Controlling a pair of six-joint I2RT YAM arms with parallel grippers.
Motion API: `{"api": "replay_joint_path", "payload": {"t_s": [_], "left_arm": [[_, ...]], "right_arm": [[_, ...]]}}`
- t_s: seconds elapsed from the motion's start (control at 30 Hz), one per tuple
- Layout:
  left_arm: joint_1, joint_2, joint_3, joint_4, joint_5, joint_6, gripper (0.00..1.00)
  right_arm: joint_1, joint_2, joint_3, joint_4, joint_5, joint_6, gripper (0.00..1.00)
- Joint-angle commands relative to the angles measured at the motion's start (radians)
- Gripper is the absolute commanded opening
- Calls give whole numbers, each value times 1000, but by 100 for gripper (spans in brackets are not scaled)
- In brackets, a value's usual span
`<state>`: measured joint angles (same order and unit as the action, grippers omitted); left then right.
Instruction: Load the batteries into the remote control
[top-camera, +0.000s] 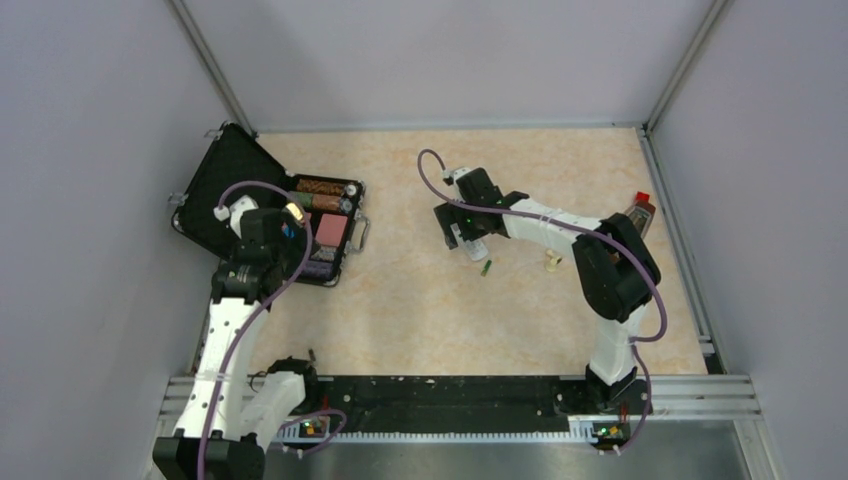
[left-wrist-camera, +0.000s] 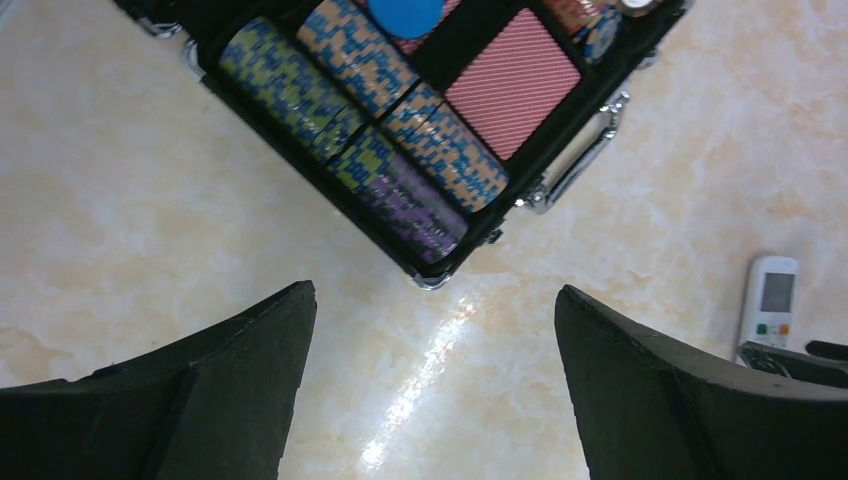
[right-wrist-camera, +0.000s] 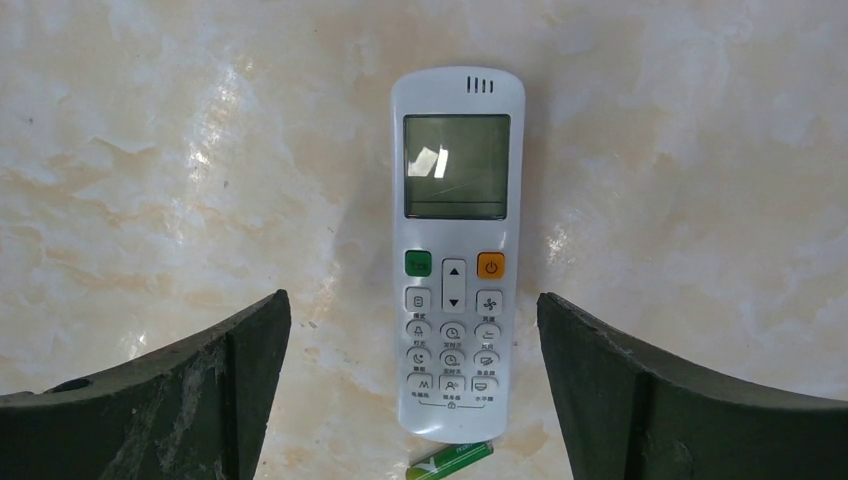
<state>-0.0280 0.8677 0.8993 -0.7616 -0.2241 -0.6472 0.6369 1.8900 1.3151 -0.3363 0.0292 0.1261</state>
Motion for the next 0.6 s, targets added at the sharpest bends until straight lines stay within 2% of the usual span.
{"api": "replay_joint_path", "payload": {"t_s": [0.0, 0.3, 0.57], "left_arm": [[1, 9, 26, -94, -108, -64, 93], [2, 9, 11, -137, -106, -47, 92], [1, -31, 3, -126, 0, 33, 92]], "right_arm": [[12, 12, 7, 38, 0, 10, 91], [13, 52, 23, 27, 9, 39, 83], [33, 65, 3, 34, 7, 46, 88]]}}
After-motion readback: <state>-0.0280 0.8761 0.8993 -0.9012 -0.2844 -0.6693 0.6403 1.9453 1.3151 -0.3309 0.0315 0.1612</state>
